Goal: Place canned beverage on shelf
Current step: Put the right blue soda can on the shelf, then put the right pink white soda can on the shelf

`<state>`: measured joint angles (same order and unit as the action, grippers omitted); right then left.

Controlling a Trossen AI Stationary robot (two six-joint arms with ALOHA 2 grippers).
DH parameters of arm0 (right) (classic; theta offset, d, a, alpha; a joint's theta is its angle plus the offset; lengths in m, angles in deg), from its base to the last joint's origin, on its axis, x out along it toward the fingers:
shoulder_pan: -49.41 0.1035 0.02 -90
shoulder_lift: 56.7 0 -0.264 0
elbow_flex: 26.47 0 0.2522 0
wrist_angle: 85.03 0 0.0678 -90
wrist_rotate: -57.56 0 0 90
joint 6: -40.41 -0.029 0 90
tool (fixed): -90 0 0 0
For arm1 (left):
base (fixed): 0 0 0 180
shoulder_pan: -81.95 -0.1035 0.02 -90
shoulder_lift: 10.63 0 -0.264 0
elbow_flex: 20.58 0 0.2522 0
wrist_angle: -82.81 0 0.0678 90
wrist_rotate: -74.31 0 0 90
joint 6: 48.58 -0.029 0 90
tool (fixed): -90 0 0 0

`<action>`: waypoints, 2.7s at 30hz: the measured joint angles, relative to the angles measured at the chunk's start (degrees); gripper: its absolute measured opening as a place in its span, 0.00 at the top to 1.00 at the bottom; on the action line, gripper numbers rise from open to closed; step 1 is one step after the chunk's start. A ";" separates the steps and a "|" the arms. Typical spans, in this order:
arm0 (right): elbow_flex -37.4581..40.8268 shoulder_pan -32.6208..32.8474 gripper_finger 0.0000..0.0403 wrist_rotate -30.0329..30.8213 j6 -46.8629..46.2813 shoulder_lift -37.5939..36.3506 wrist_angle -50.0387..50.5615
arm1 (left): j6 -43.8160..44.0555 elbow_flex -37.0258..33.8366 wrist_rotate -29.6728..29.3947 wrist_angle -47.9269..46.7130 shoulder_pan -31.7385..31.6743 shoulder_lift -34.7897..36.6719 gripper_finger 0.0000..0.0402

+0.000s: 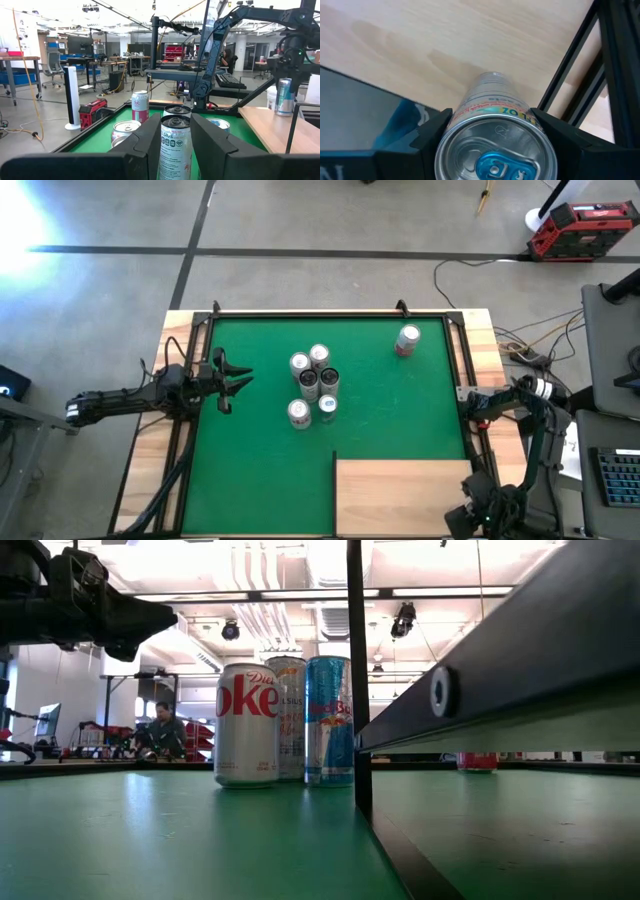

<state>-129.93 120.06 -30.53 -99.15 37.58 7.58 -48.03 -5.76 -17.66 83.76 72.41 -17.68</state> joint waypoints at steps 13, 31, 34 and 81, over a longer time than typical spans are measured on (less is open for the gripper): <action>0.04 -0.01 0.37 -0.88 -2.60 0.00 0.30 | 0.00 0.00 0.01 0.01 0.00 0.01 0.78; -0.98 0.00 0.27 -1.95 -4.41 -0.39 1.04 | 0.00 0.00 0.00 0.00 -0.01 0.02 0.78; -0.98 0.00 0.27 -1.95 -4.90 -0.59 1.57 | 0.01 0.00 0.00 -0.01 -0.01 0.02 0.78; 15.02 -41.23 0.30 25.04 25.96 -19.86 11.21 | -0.01 0.00 0.00 0.01 0.01 0.00 0.78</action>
<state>-114.91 78.83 -5.48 -73.20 17.72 18.79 -48.04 -5.76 -17.66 83.77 72.43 -17.68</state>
